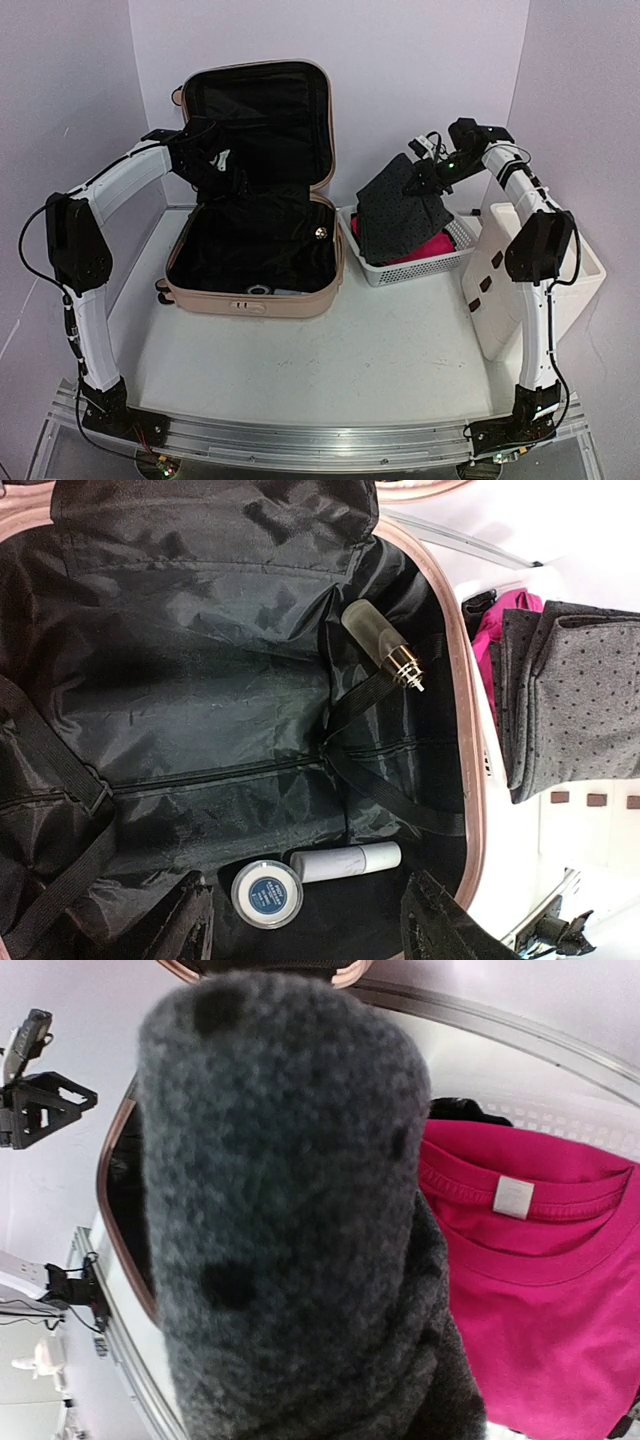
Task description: Open, take out, and arrange the luggage
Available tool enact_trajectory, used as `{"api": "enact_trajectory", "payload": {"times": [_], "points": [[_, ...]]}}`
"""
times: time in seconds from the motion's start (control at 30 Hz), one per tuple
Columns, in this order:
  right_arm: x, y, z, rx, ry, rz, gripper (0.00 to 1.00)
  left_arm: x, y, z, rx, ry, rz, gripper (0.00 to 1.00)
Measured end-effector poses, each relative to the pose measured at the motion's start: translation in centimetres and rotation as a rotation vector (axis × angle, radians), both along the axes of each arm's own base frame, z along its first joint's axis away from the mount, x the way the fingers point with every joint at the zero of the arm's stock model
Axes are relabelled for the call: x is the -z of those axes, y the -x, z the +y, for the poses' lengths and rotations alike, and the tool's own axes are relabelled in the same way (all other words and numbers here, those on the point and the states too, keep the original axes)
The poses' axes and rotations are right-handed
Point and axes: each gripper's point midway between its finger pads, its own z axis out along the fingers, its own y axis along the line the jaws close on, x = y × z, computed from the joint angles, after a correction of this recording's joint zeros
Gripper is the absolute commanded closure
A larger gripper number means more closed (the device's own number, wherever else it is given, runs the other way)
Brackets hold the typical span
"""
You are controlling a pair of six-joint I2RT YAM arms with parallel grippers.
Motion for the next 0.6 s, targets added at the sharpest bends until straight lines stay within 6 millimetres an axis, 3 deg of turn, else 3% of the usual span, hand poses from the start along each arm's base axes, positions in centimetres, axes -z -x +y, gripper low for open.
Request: {"api": "enact_trajectory", "payload": {"times": [0.27, 0.4, 0.53, 0.6], "points": [[2.3, -1.3, -0.6, 0.021, 0.125, -0.046, 1.00, 0.1, 0.1, -0.3, -0.001, 0.022, 0.018, 0.36], [4.9, -2.3, -0.9, 0.038, 0.214, -0.067, 1.00, 0.2, 0.1, -0.5, 0.006, 0.029, 0.025, 0.36], [7.5, -3.2, -1.4, 0.063, 0.317, -0.084, 0.82, 0.3, 0.1, -0.6, 0.010, 0.032, 0.028, 0.36], [8.5, -3.9, -1.9, 0.097, 0.395, -0.111, 0.52, 0.3, 0.1, -0.7, 0.011, 0.034, 0.028, 0.36]]}}
